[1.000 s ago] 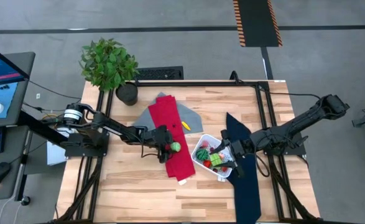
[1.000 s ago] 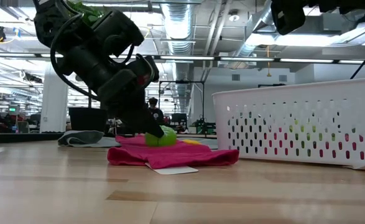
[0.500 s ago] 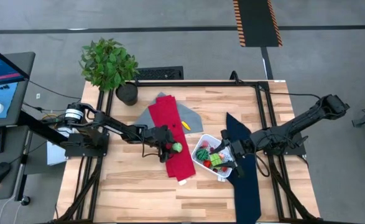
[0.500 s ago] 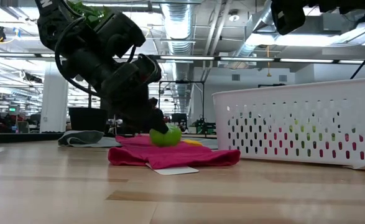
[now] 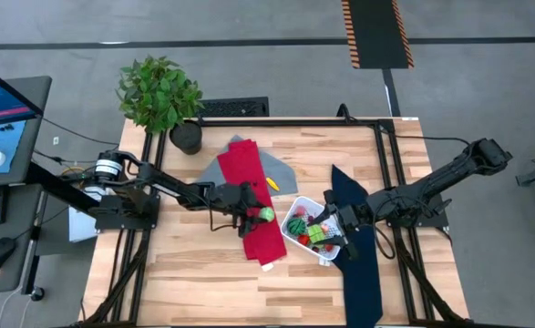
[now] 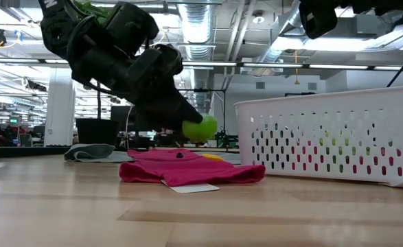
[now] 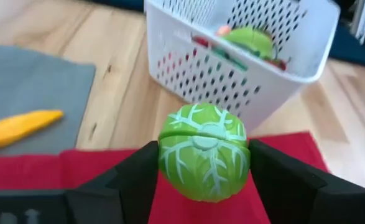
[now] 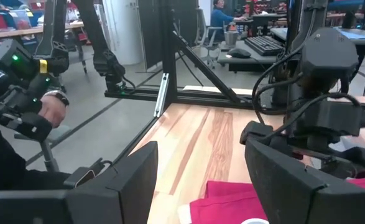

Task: Pick and placing Produce into tupperware
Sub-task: Put the cabbage into the white bin

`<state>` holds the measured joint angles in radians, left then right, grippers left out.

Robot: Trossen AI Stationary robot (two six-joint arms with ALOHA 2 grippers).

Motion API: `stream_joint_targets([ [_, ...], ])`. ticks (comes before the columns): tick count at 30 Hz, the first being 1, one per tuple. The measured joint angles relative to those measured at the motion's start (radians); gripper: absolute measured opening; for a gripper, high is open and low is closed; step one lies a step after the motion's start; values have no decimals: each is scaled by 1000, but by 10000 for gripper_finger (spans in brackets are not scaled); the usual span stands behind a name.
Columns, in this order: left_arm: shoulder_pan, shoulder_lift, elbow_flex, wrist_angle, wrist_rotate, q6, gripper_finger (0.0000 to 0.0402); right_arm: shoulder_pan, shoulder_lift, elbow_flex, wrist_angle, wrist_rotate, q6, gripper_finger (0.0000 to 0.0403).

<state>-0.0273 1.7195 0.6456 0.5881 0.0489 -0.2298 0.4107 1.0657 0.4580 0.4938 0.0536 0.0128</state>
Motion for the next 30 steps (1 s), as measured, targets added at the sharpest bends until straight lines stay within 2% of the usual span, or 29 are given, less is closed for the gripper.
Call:
stream_joint_targets([
  [4,0,-12,0,22,-13,0,231,0,0,0,0,0,6,265],
  [11,-12,-55,0,141,-62,3,200,0,0,0,-8,0,17,265],
  [16,-12,-58,2,249,-19,-27,220,0,0,0,-7,0,16,265],
  [22,-46,-55,93,92,-34,-41,219,0,0,0,-7,0,16,265],
  [26,-73,-31,165,54,-24,-6,210,0,0,0,0,0,13,265],
  [30,-83,-14,206,-20,-27,21,217,7,0,1,8,1,11,265],
])
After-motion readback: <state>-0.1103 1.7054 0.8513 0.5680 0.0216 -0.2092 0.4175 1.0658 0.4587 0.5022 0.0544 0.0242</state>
